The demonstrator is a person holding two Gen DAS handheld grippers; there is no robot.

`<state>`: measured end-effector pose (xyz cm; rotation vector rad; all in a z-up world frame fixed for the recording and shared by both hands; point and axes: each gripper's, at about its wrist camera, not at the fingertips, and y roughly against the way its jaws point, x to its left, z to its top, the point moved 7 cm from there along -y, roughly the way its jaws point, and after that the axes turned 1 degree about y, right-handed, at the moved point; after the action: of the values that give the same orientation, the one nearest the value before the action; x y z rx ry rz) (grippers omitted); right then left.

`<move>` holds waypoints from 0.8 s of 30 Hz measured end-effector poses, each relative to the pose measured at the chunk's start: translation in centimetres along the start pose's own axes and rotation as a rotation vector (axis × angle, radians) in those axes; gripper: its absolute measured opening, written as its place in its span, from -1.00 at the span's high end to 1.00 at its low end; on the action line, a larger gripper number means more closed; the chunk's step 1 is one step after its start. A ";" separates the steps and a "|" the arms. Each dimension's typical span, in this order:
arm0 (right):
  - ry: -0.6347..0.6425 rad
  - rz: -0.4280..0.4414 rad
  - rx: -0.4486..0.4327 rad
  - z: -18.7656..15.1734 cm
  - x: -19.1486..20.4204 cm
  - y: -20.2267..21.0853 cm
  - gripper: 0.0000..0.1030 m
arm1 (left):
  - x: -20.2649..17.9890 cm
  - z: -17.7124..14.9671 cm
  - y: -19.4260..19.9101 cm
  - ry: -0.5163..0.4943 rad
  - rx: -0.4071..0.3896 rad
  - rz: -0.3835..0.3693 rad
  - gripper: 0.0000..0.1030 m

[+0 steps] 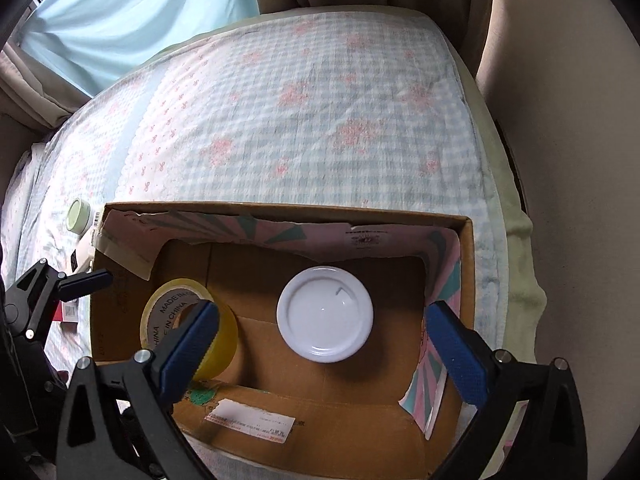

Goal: Organize rigid objects
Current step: 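Lift both open tools out of the box and back over the bed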

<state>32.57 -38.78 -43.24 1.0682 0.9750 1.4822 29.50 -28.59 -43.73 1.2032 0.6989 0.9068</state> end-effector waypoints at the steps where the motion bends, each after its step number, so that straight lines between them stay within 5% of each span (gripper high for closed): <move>1: -0.004 -0.008 -0.003 -0.1 0.0 0.4 -1.00 | 0.0 0.1 0.6 0.004 -0.009 -0.003 -0.99; 12: -0.005 -0.046 -0.071 -1.2 2.0 7.7 -1.00 | 1.5 0.0 9.3 0.026 -0.110 0.015 -0.99; 24: 0.155 -0.011 -0.201 -0.3 10.6 16.6 -1.00 | 8.0 -9.1 20.6 0.245 -0.203 0.107 -0.99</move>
<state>26.88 -30.84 -26.12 0.8119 0.9143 1.6353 21.25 -15.17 -25.79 0.9656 0.7224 1.1990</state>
